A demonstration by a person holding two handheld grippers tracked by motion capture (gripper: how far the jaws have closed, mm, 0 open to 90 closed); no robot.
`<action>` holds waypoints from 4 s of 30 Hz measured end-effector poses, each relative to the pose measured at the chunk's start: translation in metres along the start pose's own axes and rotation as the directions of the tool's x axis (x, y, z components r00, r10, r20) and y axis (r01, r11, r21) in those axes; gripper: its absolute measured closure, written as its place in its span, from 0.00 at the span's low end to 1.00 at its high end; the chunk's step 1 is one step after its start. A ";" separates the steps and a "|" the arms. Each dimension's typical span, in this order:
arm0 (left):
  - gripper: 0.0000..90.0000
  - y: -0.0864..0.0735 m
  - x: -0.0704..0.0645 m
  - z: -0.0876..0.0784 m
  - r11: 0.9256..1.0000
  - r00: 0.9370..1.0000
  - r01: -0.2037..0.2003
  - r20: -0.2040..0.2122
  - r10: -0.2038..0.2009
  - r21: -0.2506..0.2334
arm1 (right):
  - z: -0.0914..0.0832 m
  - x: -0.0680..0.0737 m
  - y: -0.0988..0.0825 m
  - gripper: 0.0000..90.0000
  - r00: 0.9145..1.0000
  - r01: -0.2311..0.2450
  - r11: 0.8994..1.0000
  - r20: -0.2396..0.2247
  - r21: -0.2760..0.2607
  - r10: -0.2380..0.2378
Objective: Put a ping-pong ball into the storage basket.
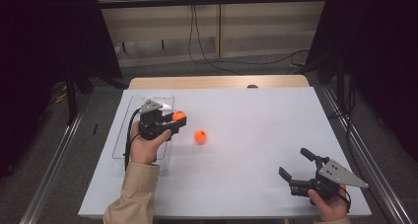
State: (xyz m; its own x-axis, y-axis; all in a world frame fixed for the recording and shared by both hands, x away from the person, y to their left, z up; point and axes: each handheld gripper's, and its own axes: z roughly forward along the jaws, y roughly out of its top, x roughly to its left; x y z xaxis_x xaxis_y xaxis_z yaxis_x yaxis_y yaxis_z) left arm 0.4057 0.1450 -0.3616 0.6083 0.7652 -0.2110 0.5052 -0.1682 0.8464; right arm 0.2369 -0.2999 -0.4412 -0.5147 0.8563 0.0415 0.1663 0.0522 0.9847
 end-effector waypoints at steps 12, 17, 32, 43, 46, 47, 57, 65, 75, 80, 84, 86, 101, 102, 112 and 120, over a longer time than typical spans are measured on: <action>0.56 0.000 0.004 -0.004 1.000 1.000 0.005 -0.019 -0.005 -0.006 | 0.000 0.000 0.000 0.03 1.000 0.002 1.000 -0.002 0.000 -0.002; 0.56 0.000 0.008 -0.007 1.000 1.000 0.010 -0.026 -0.010 -0.005 | 0.001 0.000 0.000 0.03 1.000 0.003 1.000 -0.002 0.000 -0.003; 0.56 -0.002 0.018 -0.012 1.000 0.998 0.027 -0.061 -0.027 -0.012 | 0.001 0.000 0.000 0.03 1.000 0.002 1.000 -0.002 -0.001 -0.002; 0.56 -0.002 0.022 -0.016 0.999 0.997 0.029 -0.076 -0.031 -0.018 | 0.001 0.000 0.000 0.03 1.000 0.002 1.000 -0.003 0.000 -0.002; 0.56 -0.002 0.023 -0.017 1.000 0.996 0.026 -0.085 -0.027 -0.016 | 0.001 0.000 0.000 0.03 1.000 0.004 1.000 -0.003 0.001 -0.004; 0.56 -0.002 0.023 -0.017 1.000 0.996 0.027 -0.086 -0.028 -0.016 | 0.001 0.000 0.000 0.03 1.000 0.003 1.000 -0.003 0.000 -0.003; 0.56 -0.003 0.028 -0.020 0.999 0.994 0.032 -0.100 -0.034 -0.024 | 0.001 0.000 0.000 0.03 1.000 0.003 1.000 -0.004 0.000 -0.003; 0.56 -0.003 0.030 -0.023 0.999 0.993 0.030 -0.111 -0.032 -0.025 | 0.001 0.001 0.000 0.03 1.000 0.005 1.000 -0.005 0.002 -0.005; 0.56 -0.003 0.033 -0.024 0.999 0.992 0.033 -0.120 -0.037 -0.030 | 0.001 0.000 0.000 0.03 1.000 0.005 1.000 -0.005 0.002 -0.005; 0.56 -0.004 0.035 -0.026 0.999 0.991 0.038 -0.131 -0.042 -0.032 | 0.001 0.001 0.000 0.03 1.000 0.003 1.000 -0.003 0.002 -0.003; 0.56 -0.004 0.037 -0.027 0.999 0.990 0.038 -0.137 -0.042 -0.032 | 0.001 0.000 0.000 0.03 1.000 0.003 1.000 -0.002 0.002 -0.003; 0.56 -0.005 0.038 -0.026 0.999 0.989 0.042 -0.140 -0.046 -0.031 | 0.001 0.000 0.000 0.03 1.000 0.004 1.000 -0.003 0.002 -0.004; 0.56 -0.008 0.046 -0.029 0.998 0.983 0.051 -0.176 -0.056 -0.030 | 0.002 0.001 0.000 0.03 1.000 0.003 1.000 -0.002 0.004 -0.003; 0.56 -0.009 0.046 -0.029 0.998 0.982 0.051 -0.181 -0.055 -0.029 | 0.002 0.001 0.000 0.03 1.000 0.003 1.000 -0.002 0.003 -0.003; 0.56 -0.013 0.052 -0.028 0.998 0.977 0.058 -0.205 -0.059 -0.013 | 0.002 0.001 0.000 0.03 1.000 0.002 1.000 -0.002 0.004 -0.002; 0.56 -0.015 0.055 -0.027 0.999 0.973 0.054 -0.224 -0.053 -0.002 | 0.002 0.001 0.000 0.03 1.000 0.003 1.000 -0.002 0.003 -0.003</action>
State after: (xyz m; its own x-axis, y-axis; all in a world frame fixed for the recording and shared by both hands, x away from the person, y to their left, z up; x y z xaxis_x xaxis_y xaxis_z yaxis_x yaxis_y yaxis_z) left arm 0.4150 0.2061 -0.3728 0.4282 0.8927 -0.1405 0.5362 -0.1259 0.8346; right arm 0.2380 -0.2985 -0.4418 -0.5168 0.8552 0.0385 0.1667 0.0565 0.9844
